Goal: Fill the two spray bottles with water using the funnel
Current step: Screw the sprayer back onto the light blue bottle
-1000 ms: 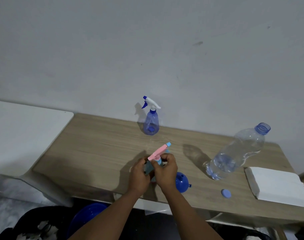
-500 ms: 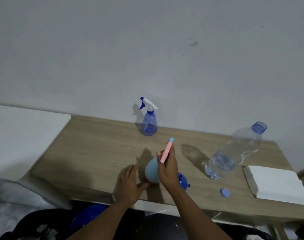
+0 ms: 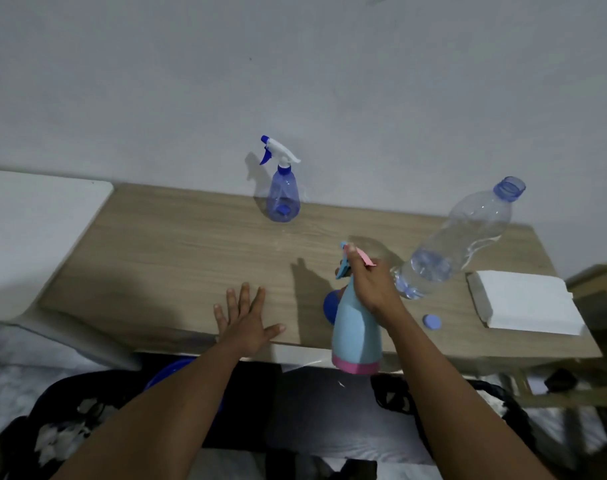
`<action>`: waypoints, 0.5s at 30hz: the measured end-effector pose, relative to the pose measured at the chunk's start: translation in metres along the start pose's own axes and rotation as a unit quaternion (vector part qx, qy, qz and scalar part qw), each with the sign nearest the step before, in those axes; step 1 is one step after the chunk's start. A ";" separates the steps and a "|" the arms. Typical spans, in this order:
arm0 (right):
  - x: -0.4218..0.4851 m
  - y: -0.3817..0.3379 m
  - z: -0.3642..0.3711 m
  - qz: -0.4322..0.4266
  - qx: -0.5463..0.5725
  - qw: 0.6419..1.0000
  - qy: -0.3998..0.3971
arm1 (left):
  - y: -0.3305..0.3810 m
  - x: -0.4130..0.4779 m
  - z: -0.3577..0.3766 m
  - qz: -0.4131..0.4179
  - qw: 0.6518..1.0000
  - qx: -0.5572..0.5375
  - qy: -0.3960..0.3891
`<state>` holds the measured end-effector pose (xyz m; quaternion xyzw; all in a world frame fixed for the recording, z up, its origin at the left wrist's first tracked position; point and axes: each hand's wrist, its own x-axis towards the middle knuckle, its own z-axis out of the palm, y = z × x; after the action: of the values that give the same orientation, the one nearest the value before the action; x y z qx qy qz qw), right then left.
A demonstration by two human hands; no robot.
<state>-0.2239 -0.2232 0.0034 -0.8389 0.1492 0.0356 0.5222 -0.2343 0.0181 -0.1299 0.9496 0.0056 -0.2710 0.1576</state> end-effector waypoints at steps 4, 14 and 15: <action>-0.017 0.018 -0.009 0.069 -0.016 0.997 -0.026 | 0.001 -0.001 -0.001 0.002 1.000 -0.005 -0.003; -0.030 0.039 -0.026 0.105 -0.045 0.993 0.010 | 0.002 -0.005 -0.002 0.003 1.000 -0.017 -0.007; -0.031 0.041 -0.029 0.106 -0.054 0.992 0.032 | 0.003 -0.005 -0.002 0.004 1.000 -0.019 -0.006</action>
<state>-0.2677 -0.2588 -0.0127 -0.8459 0.2522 0.0718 0.4645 -0.2375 0.0167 -0.1249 0.9447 0.0061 -0.2763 0.1766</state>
